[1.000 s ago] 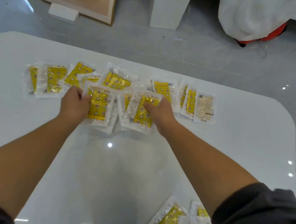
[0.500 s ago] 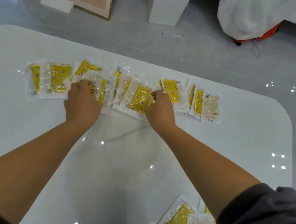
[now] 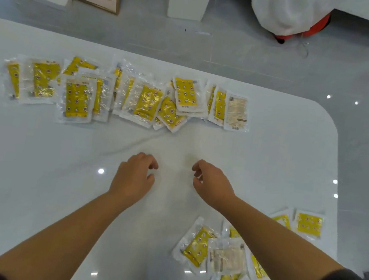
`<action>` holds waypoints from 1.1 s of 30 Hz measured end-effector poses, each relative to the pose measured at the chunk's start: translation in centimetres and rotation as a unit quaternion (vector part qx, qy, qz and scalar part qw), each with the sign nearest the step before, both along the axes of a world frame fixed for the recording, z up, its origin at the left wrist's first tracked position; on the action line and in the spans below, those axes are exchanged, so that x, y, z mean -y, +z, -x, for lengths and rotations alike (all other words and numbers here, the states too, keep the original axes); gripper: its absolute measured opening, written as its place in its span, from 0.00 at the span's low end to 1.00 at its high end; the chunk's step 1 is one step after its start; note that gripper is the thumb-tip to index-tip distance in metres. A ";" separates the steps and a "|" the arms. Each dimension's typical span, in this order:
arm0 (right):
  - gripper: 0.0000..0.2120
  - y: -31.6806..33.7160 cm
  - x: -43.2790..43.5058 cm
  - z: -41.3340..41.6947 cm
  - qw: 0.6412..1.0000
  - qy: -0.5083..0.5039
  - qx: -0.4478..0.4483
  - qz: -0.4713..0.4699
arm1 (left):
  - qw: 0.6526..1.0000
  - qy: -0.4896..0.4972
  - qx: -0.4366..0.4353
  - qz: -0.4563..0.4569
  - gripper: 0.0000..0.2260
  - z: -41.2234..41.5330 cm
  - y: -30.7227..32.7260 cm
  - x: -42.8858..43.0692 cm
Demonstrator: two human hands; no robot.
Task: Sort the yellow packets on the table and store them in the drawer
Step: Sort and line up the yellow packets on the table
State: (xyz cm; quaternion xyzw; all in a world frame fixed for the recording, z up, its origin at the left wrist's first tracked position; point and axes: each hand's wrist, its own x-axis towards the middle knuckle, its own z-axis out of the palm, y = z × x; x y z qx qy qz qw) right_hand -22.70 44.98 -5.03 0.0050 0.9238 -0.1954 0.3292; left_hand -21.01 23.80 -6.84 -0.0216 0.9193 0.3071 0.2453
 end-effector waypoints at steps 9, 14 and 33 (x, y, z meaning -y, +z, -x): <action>0.13 -0.1 -11.6 -6.9 0.987 0.138 0.065 -0.040 | 0.980 -0.147 0.092 0.099 0.21 -7.3 0.2 -11.5; 0.18 -0.4 -15.8 -9.3 0.974 0.217 0.050 -0.050 | 0.958 -0.083 0.133 0.239 0.33 -12.4 -0.2 -17.2; 0.18 -2.6 -17.0 -11.0 0.968 0.228 0.073 -0.082 | 0.980 0.023 0.117 0.157 0.11 -13.4 -1.7 -19.3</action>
